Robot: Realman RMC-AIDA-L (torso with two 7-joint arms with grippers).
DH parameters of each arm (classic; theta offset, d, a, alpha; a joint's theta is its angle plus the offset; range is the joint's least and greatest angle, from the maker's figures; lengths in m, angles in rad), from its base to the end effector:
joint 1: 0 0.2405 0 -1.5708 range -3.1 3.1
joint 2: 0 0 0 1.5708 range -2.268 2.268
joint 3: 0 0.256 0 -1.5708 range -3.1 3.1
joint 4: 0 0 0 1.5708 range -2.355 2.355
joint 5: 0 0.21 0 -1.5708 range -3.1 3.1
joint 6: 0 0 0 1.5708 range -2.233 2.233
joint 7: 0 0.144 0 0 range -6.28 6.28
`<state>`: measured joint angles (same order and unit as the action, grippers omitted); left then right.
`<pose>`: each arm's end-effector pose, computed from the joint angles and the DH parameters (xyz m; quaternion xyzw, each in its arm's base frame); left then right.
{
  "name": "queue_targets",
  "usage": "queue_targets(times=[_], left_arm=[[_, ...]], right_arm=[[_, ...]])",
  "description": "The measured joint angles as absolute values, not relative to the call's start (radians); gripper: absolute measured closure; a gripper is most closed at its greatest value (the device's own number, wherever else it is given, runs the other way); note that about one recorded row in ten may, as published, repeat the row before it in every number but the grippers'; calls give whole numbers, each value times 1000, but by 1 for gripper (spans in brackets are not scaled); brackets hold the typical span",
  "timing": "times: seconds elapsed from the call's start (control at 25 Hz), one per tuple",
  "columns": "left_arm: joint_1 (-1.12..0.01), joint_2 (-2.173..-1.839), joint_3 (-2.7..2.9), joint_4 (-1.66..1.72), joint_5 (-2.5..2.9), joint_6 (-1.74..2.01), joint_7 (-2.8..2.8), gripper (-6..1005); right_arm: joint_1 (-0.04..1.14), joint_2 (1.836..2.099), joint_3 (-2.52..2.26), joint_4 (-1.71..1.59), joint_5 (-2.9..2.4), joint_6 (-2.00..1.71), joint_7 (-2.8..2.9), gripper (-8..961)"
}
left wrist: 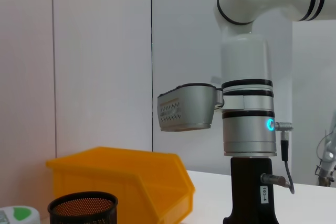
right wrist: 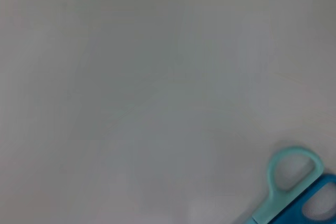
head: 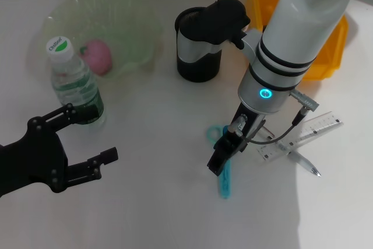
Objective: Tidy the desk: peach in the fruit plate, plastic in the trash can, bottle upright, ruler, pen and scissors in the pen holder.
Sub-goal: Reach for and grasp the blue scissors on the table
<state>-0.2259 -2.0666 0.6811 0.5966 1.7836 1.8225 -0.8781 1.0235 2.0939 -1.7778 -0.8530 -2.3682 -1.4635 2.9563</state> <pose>-0.3097 0.2273 0.0170 -0.9156 -0.0881 -0.3394 0.1967 0.1181 0.3469 -0.1030 -0.8792 0.3719 -0.2876 0.0767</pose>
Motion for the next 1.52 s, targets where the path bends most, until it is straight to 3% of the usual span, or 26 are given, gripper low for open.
queue_targets(times=[1.16, 1.52], left_arm=[[-229, -2066, 681, 591, 1787, 1820, -869, 184], [-232, -2066, 681, 586, 1787, 1819, -869, 184]], right_arm=[[1027, 2094, -1801, -824, -2368, -1426, 2956, 343], [1027, 2094, -1803, -815, -2351, -1418, 2956, 440]])
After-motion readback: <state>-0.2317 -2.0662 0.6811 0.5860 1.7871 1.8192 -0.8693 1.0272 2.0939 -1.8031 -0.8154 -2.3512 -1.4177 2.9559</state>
